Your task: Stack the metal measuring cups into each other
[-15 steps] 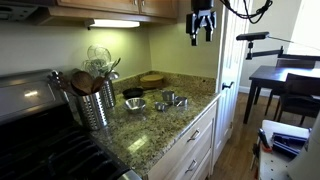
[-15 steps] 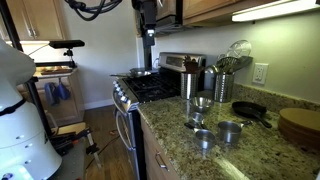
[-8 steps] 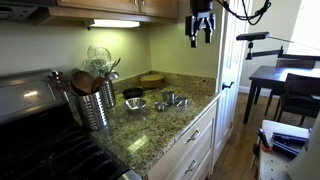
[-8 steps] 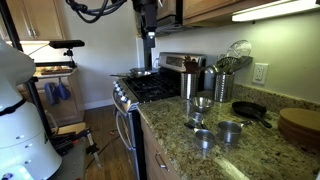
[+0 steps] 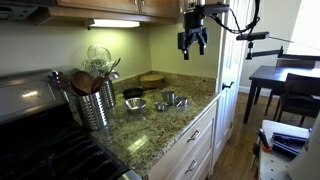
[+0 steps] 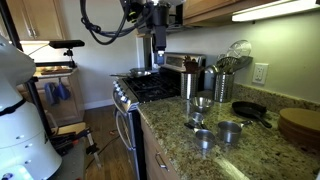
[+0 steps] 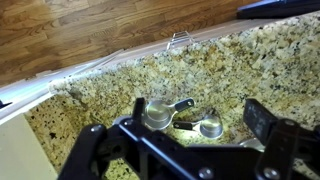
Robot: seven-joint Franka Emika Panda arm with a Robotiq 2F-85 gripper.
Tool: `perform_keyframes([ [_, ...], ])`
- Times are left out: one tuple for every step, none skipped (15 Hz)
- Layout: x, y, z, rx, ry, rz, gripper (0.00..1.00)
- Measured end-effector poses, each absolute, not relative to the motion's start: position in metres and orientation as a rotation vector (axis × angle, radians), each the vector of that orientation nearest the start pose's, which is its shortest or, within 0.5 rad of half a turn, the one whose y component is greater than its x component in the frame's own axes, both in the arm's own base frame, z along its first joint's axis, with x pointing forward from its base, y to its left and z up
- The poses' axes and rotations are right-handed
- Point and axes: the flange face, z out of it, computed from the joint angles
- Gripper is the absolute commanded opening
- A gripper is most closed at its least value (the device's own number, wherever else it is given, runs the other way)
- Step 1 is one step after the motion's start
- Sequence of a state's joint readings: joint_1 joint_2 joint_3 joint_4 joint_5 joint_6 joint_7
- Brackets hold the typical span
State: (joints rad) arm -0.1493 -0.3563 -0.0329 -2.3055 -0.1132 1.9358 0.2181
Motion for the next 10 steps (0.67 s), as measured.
perform_keyframes([
  [0.438,-0.091,0.477,-3.178,0.606,0.01,1.0],
  [0.444,-0.095,0.468,-3.172,0.641,0.003,1.0],
  [0.449,-0.098,0.459,-3.169,0.675,0.0,1.0],
  [0.453,-0.102,0.45,-3.166,0.708,0.001,1.0],
  [0.458,-0.106,0.44,-3.165,0.737,0.004,1.0],
  [0.461,-0.109,0.431,-3.165,0.769,0.009,1.0],
  [0.465,-0.112,0.422,-3.165,0.799,0.016,1.0],
  [0.467,-0.115,0.414,-3.163,0.827,0.023,1.0],
  [0.47,-0.118,0.405,-3.162,0.849,0.031,1.0],
  [0.472,-0.12,0.398,-3.158,0.873,0.035,1.0],
])
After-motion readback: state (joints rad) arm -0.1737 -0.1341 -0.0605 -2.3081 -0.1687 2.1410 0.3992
